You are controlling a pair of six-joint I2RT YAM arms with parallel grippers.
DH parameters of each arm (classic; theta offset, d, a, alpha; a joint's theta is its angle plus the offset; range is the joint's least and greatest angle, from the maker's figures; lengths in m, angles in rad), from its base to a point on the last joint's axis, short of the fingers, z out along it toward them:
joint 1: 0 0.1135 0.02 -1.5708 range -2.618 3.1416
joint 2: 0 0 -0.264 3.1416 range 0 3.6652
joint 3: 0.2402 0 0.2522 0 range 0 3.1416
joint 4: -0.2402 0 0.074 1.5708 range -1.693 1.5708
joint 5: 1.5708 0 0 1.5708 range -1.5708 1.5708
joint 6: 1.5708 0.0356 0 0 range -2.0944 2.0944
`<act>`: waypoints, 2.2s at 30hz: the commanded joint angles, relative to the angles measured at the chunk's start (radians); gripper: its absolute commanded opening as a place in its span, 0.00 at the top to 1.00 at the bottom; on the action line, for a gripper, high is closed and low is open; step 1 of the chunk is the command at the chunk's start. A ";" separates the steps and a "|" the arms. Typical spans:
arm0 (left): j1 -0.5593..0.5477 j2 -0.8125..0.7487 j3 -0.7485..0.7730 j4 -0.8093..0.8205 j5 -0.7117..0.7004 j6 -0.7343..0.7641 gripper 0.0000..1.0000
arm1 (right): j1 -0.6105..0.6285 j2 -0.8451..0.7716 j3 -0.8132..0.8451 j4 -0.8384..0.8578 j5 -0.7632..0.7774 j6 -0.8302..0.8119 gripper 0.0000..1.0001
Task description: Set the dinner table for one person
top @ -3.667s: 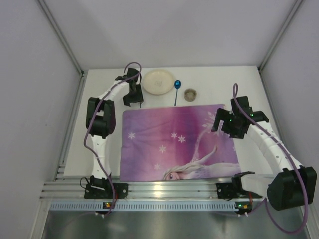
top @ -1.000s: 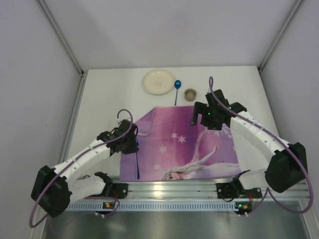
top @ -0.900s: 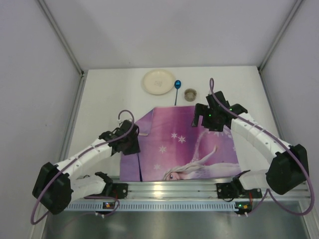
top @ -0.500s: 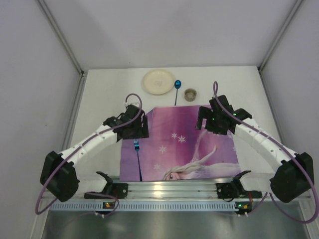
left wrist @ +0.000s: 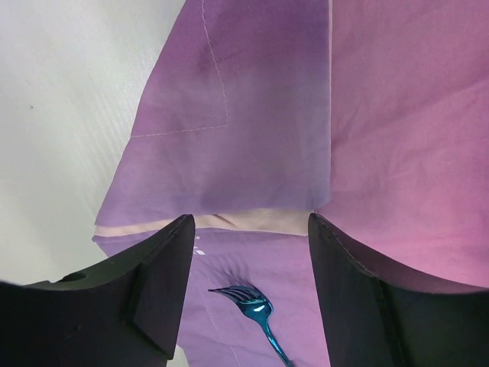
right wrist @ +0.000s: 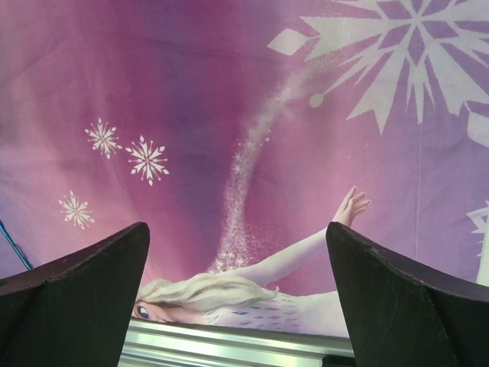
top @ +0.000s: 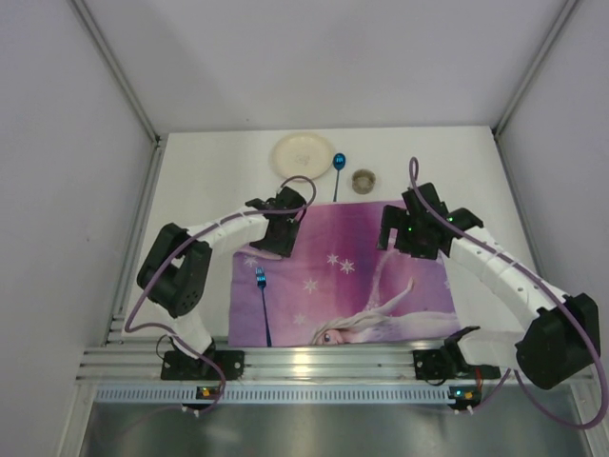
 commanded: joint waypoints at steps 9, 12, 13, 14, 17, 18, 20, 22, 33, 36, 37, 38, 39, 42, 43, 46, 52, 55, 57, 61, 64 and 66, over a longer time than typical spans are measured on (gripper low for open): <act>-0.003 0.042 0.049 0.030 0.041 0.049 0.42 | -0.063 -0.062 -0.032 -0.021 0.014 -0.042 0.00; -0.008 0.038 0.055 0.019 0.061 0.034 0.43 | -0.066 -0.051 -0.021 -0.021 0.014 -0.048 0.00; -0.011 0.031 0.057 0.016 0.062 0.021 0.43 | -0.066 -0.045 -0.018 -0.021 0.015 -0.051 0.00; -0.013 0.025 0.057 0.018 0.063 0.017 0.43 | -0.068 -0.040 -0.018 -0.021 0.015 -0.053 0.00; -0.014 0.017 0.054 0.019 0.062 0.000 0.43 | -0.069 -0.025 -0.015 -0.015 0.015 -0.051 0.01; -0.014 0.025 0.057 0.019 0.060 0.000 0.43 | -0.068 -0.017 -0.015 -0.013 0.014 -0.053 0.00; -0.017 0.039 0.062 0.012 0.060 0.001 0.44 | -0.068 -0.011 -0.015 -0.007 0.009 -0.053 0.00; -0.020 0.042 0.063 0.012 0.054 0.001 0.44 | -0.069 -0.002 -0.012 -0.005 0.011 -0.058 0.00; -0.023 0.105 0.097 -0.010 -0.004 0.026 0.47 | -0.082 0.044 0.017 0.002 0.012 -0.076 0.00; -0.023 0.111 0.095 -0.019 -0.021 0.032 0.51 | -0.092 0.053 0.023 0.005 0.011 -0.085 0.00; -0.022 0.111 0.094 -0.019 -0.024 0.034 0.52 | -0.096 0.057 0.025 0.005 0.009 -0.087 0.00; -0.022 0.111 0.091 -0.019 -0.029 0.035 0.54 | -0.097 0.060 0.031 0.004 0.009 -0.087 0.00; -0.022 0.113 0.091 -0.021 -0.034 0.035 0.56 | -0.099 0.066 0.034 0.005 0.006 -0.088 0.00; -0.022 0.103 0.101 -0.028 -0.043 0.035 0.69 | -0.099 0.078 0.049 0.005 0.003 -0.090 0.00; -0.022 0.100 0.107 -0.030 -0.046 0.035 0.74 | -0.099 0.080 0.051 0.008 0.003 -0.088 0.00; -0.020 0.091 0.138 -0.044 -0.053 0.044 0.81 | -0.099 0.090 0.063 0.005 0.002 -0.093 0.00; -0.017 0.093 0.230 -0.086 -0.110 0.092 1.00 | -0.099 0.100 0.080 0.005 0.003 -0.097 0.00; 0.009 0.108 0.313 -0.115 -0.174 0.142 1.00 | -0.100 0.100 0.083 0.005 0.002 -0.101 0.00; 0.064 0.126 0.376 -0.123 -0.219 0.135 0.99 | -0.100 0.104 0.088 0.005 -0.006 -0.101 0.00; 0.180 0.221 0.554 -0.305 -0.483 -0.041 0.02 | -0.099 0.110 0.102 0.004 -0.027 -0.101 0.00; 0.201 0.209 0.589 -0.346 -0.445 -0.086 0.01 | -0.100 0.113 0.121 0.011 -0.046 -0.104 0.00; 0.202 0.166 0.553 -0.318 -0.422 -0.088 0.02 | -0.100 0.129 0.148 0.021 -0.055 -0.108 0.00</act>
